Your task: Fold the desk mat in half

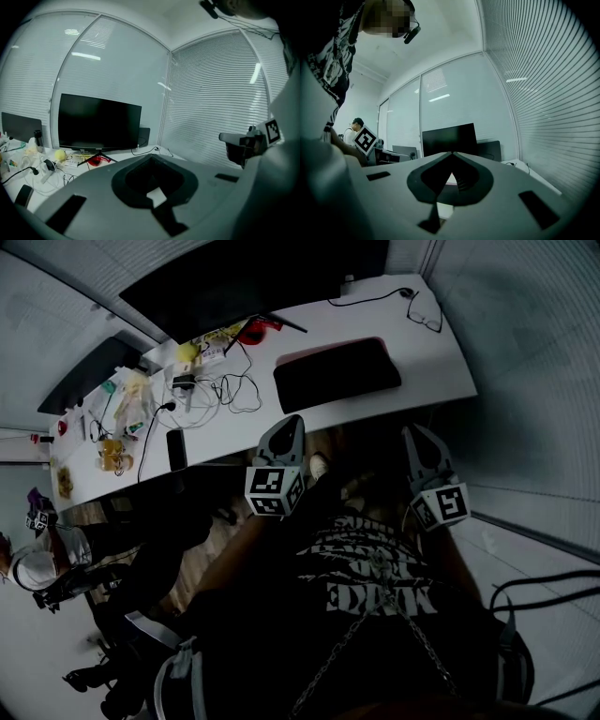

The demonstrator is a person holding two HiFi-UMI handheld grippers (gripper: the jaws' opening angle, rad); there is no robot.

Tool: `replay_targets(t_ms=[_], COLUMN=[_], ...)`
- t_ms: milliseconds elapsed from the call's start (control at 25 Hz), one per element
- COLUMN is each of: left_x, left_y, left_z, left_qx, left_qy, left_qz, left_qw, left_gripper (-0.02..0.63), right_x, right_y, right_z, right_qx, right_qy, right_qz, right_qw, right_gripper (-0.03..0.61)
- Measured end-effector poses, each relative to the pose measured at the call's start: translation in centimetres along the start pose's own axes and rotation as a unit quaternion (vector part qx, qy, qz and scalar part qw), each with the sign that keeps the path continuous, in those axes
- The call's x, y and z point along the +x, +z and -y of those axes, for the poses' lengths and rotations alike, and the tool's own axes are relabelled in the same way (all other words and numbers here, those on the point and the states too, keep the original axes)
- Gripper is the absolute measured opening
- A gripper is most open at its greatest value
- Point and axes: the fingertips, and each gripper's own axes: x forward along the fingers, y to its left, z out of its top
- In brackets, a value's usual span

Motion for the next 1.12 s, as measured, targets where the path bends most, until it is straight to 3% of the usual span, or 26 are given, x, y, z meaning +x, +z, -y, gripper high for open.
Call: replay_targets(t_ms=[280, 440, 560, 880, 1120], left_x=[2.9, 4.9, 7.1, 12.2, 15.4], left_y=[-1.3, -1.1, -0.2, 0.0, 0.6], left_z=[-2.6, -4.3, -5.5, -8.6, -10.7], left_qx=[-0.010, 0.010, 0.034, 0.006, 0.023], left_qy=[0.000, -0.010, -0.018, -0.039, -0.061], left_qz=[-0.018, -0.028, -0.022, -0.020, -0.018], left_qw=[0.9998, 0.9995, 0.9990, 0.9990, 0.9977], left_gripper=[-0.012, -0.012, -0.012, -0.012, -0.012], right_x=[2.3, 4.0, 6.8, 14.4, 17.6], right_y=[-1.3, -0.9, -0.7, -2.3, -4.2], right_z=[1.8, 3.1, 3.0, 2.1, 4.3], right_qx=[-0.006, -0.005, -0.027, -0.035, -0.030], right_qy=[-0.014, -0.032, -0.018, 0.008, -0.018], right_qz=[-0.032, -0.041, -0.057, -0.079, -0.095], right_qw=[0.999, 0.999, 0.998, 0.996, 0.995], right_gripper=[-0.002, -0.002, -0.002, -0.002, -0.002])
